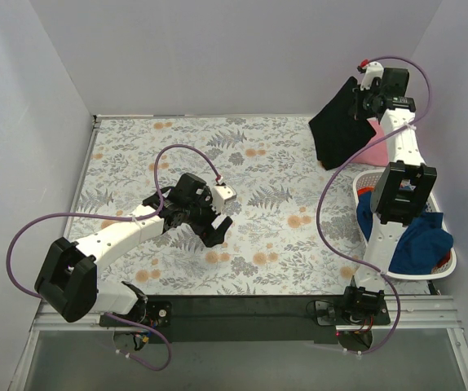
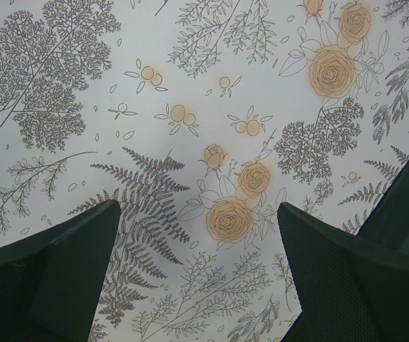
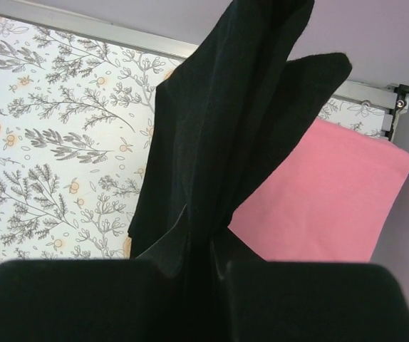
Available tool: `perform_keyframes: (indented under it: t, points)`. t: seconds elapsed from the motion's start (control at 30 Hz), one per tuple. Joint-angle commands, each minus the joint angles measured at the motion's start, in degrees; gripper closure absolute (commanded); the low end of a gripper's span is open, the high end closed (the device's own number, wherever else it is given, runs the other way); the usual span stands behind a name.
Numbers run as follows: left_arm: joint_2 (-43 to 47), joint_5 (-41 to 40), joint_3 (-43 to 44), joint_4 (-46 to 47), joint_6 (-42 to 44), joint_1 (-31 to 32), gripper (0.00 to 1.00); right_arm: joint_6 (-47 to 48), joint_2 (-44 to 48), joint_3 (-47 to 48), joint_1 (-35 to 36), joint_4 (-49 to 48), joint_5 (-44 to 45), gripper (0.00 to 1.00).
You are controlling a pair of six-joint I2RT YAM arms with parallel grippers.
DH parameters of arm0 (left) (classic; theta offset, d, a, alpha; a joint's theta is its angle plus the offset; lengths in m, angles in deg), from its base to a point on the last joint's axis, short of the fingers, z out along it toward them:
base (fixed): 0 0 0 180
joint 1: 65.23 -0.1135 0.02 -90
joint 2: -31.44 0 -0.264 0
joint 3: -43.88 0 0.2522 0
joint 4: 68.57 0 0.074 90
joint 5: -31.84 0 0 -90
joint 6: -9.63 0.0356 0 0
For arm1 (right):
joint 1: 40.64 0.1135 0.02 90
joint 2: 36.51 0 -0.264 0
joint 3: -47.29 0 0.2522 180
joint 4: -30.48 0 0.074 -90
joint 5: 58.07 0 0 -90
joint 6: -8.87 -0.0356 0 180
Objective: Fold and stack the t-shirts
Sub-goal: Neatly place the folded tshirt to the corner
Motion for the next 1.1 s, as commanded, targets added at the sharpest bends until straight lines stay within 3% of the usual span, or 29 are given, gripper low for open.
perform_keyframes:
  t: [0.0, 0.4, 0.5, 0.53, 0.57, 0.6, 0.9, 1.07]
  points:
    - [0.82, 0.99, 0.80, -0.79, 0.85, -0.21, 0.07, 0.90, -0.21, 2.15, -0.56, -4.03, 0.49, 0.99]
    - [0.11, 1.69, 0.89, -1.22, 0.76, -0.21, 0.07, 3.97, -1.08, -1.97, -3.37, -8.59, 1.28, 0.99]
    - [0.29, 1.17, 0.89, -1.58, 0.33, -0.21, 0.07, 5.90, -2.40, -2.60, -3.98, -9.04, 5.31, 0.64]
    - [0.37, 0.99, 1.07, -1.84, 0.32, -0.21, 0.07, 6.17, -2.84, -2.77, -4.16, -9.39, 6.37, 0.31]
    - [0.64, 0.73, 1.07, -1.93, 0.24, -0.30, 0.07, 6.61, -2.76, -2.95, -4.42, -10.09, 7.34, 0.10]
    - [0.90, 0.55, 1.07, -2.01, -0.63, -0.39, 0.06, 6.70, -2.67, -2.86, -4.51, -10.61, 8.04, 0.06]
    - [3.01, 6.96, 6.07, -6.41, -5.82, -4.69, 0.06, 8.28, 3.48, -3.47, -4.86, -10.27, 2.18, 0.02]
    - [0.30, 10.83, 10.55, -7.82, -13.36, -10.31, 0.06, 8.89, 10.06, -6.72, -3.99, -5.44, -2.67, 0.02]
